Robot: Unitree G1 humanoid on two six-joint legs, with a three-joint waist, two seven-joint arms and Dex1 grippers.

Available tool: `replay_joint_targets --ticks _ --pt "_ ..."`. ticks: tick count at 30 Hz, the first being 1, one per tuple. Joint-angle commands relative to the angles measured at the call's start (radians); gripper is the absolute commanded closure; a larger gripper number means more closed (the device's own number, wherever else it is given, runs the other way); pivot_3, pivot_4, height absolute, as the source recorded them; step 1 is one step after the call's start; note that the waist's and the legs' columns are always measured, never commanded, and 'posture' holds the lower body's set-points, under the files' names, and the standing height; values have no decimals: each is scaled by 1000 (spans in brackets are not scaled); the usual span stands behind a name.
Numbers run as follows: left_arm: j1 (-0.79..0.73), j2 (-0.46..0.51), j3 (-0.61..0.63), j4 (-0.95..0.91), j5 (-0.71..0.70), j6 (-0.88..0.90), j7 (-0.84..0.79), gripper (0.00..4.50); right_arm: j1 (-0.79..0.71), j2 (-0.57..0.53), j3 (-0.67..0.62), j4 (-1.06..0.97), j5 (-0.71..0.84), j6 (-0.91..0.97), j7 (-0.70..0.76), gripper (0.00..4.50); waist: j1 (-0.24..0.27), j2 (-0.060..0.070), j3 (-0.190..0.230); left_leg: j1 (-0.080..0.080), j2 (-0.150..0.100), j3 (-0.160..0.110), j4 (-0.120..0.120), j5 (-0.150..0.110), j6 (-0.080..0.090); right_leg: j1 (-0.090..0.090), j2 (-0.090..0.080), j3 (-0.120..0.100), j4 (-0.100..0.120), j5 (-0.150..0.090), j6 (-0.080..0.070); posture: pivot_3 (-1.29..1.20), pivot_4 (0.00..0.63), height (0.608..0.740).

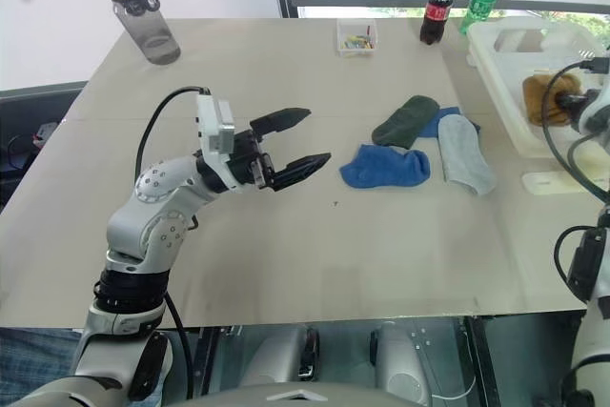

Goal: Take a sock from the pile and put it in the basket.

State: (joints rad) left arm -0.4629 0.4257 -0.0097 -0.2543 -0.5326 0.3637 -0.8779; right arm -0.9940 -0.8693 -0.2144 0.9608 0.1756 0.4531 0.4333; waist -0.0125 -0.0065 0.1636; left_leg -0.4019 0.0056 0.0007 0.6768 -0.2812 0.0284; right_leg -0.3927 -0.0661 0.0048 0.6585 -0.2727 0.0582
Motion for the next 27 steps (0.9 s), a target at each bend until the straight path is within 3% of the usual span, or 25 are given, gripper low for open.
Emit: replay_joint_targets --ticks 1,8,13,19,24,27 --pt "-9 1 7 -14 -2 -18 2 0 -10 -49 33 -26 -56 -56 25 1811 0 0 0 0 0 1 0 0 0 -1 0 1 0 0 0 0 150 740" --pt "-10 0 4 -4 2 -20 2 0 29 -112 55 -92 -111 -142 89 1811 2 1 0 0 0 3 0 0 0 -2 0 3 1 0 0 0 150 740" --pt "-4 11 7 3 10 -20 1 0 101 -101 -16 -290 -16 -197 206 1811 -4 1 1 1 1 6 0 0 0 -3 2 6 2 0 0 0 150 740" --pt "28 26 24 -23 4 -10 10 0 362 -24 -55 -728 185 -119 408 1811 1 0 0 2 3 6 1 0 0 -2 3 7 3 0 0 0 150 740" --pt "152 44 74 -93 -44 -6 14 0 605 93 -26 -1091 354 20 434 1811 2 1 0 1 4 5 2 -1 1 -3 2 8 3 0 0 0 150 740" --pt "229 60 94 -121 -41 5 35 0 685 117 2 -1192 397 75 448 1811 2 1 1 1 4 4 2 -1 1 -3 1 10 4 0 0 0 150 740"
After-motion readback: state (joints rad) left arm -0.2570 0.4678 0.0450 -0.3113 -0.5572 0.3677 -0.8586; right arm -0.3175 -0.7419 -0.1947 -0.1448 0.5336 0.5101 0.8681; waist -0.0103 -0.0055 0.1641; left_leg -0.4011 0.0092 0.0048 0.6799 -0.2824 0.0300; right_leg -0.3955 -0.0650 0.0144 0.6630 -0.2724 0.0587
